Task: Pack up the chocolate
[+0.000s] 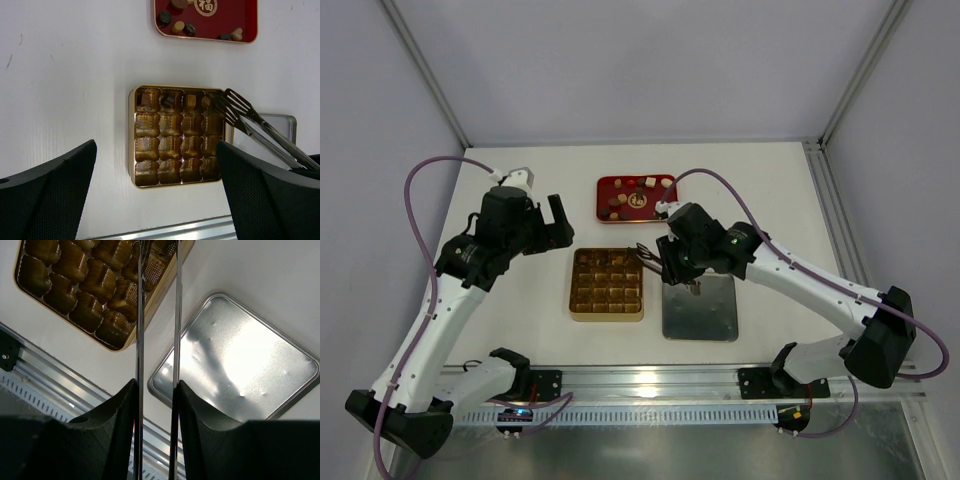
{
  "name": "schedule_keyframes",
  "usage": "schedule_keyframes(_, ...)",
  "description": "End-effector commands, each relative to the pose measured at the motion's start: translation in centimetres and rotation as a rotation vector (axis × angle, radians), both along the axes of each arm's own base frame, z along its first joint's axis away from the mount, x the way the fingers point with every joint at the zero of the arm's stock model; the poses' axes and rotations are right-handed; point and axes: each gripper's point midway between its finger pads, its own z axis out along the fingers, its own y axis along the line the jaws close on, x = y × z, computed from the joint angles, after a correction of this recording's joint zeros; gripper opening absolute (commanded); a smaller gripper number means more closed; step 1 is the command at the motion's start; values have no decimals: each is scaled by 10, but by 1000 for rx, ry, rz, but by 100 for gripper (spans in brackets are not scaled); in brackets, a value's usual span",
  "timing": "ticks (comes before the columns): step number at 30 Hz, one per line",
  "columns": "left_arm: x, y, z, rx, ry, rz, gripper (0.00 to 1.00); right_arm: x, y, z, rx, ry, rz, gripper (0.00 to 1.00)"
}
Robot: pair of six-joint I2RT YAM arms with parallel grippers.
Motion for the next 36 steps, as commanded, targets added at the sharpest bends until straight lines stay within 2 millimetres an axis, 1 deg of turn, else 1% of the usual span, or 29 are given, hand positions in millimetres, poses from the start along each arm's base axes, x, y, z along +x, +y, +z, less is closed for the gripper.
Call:
schedule_keyframes(1,5,-3,4,-19,-24,0,100,20,9,24,29,-91,-17,40)
schedule_keyframes(2,5,-4,5,-19,-25,0,100,28,10,35,38,-114,-20,40)
schedule_keyframes(5,5,-3,7,-15,-31,-2,100,49,8,42,32,-128,-37,40)
schedule_keyframes(6,5,-3,7,-13,-31,-3,100,67,2,53,43,-153,-67,40)
schedule_keyframes(7,5,-3,8,-14,-33,-2,100,77,1,55,44,-158,-77,40)
schedule_keyframes(8,6,-3,8,-10,-31,-5,100,88,3,49,34,-144,-84,40)
schedule_keyframes(9,6,-3,10,-10,-34,-5,100,102,4,57,46,-163,-98,40)
schedule_keyframes(10,5,-2,10,-9,-31,-5,100,116,-2,57,36,-167,-119,40)
schedule_keyframes(11,6,-2,10,-3,-32,-5,100,128,0,66,48,-188,-132,40)
schedule_keyframes(12,6,-1,12,-1,-34,-6,100,139,2,51,19,-160,-135,40)
schedule_keyframes(13,6,0,13,4,-37,-4,100,149,-1,49,10,-161,-146,40)
schedule_keyframes(14,5,0,13,8,-37,-4,100,156,1,45,2,-153,-149,39)
schedule_keyframes(15,6,0,15,11,-39,-6,100,167,7,41,-3,-149,-152,40)
schedule_keyframes(16,6,1,16,14,-40,-4,100,173,8,37,-11,-141,-155,40)
schedule_keyframes(17,6,2,17,16,-42,-4,100,183,10,44,-1,-156,-162,40)
schedule_keyframes(18,6,2,18,17,-46,-4,100,188,13,30,-23,-127,-162,40)
schedule_keyframes(20,6,2,18,19,-41,-4,100,198,12,28,-43,-130,-177,40)
schedule_keyframes(21,6,2,19,18,-44,-4,100,204,14,32,-44,-138,-179,40)
schedule_keyframes(22,6,2,20,19,-46,-3,100,207,17,25,-55,-127,-177,40)
schedule_keyframes(23,7,2,20,19,-48,-2,100,212,19,27,-48,-135,-180,40)
schedule_keyframes(24,6,2,20,17,-46,-4,100,212,20,25,-52,-127,-179,41)
schedule_keyframes(25,6,2,19,20,-43,-4,100,215,20,18,-66,-117,-179,42)
schedule_keyframes(26,6,2,20,17,-47,-5,100,219,19,21,-78,-129,-192,42)
schedule_keyframes(30,6,1,19,16,-45,-7,100,223,13,13,-120,-133,-211,42)
schedule_keyframes(36,8,-2,19,8,-43,-12,100,229,18,2,-122,-111,-206,42)
